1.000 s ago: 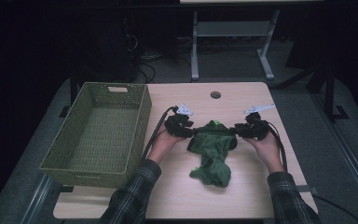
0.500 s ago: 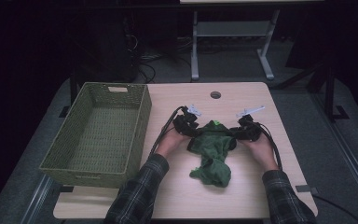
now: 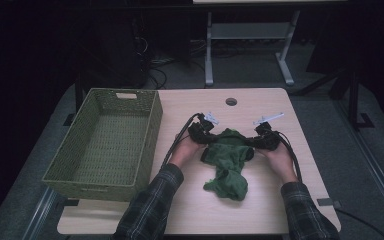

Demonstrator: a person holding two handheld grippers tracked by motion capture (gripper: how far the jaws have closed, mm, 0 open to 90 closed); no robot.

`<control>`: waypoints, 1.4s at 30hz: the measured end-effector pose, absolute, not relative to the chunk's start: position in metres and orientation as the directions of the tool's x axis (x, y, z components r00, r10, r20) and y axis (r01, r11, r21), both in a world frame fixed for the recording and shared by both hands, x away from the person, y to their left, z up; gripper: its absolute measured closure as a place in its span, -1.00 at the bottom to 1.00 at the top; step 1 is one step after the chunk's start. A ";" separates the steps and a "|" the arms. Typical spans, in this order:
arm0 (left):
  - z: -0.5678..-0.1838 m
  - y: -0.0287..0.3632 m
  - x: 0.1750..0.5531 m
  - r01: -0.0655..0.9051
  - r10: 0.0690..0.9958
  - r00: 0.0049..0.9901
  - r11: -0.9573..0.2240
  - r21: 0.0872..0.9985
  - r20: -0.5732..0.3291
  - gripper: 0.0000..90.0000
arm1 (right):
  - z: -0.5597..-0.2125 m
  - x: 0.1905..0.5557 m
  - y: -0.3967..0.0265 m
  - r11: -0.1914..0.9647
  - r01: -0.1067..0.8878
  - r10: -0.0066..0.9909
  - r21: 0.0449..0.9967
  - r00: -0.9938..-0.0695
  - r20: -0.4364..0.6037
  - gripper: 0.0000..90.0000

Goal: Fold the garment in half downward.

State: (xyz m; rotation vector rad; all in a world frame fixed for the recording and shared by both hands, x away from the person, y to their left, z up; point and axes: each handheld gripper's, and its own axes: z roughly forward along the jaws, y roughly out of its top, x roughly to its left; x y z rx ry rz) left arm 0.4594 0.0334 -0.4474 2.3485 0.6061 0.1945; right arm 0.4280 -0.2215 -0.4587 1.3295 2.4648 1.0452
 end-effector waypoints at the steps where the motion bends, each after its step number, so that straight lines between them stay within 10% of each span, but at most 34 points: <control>1: -0.444 0.034 0.459 0.368 0.476 0.879 -0.645 0.670 -0.025 0.94 | -0.456 0.428 -0.223 0.360 0.671 0.784 0.648 -0.595 0.180 0.94; 20: -0.373 0.036 0.452 0.272 0.456 0.890 -0.558 0.784 0.016 0.93 | -0.384 0.432 -0.236 0.313 0.605 0.788 0.732 -0.596 0.155 0.96; 42: -0.379 0.053 0.381 0.280 0.396 0.916 -0.524 0.804 -0.061 0.93 | -0.384 0.357 -0.234 0.356 0.526 0.727 0.772 -0.676 0.125 0.95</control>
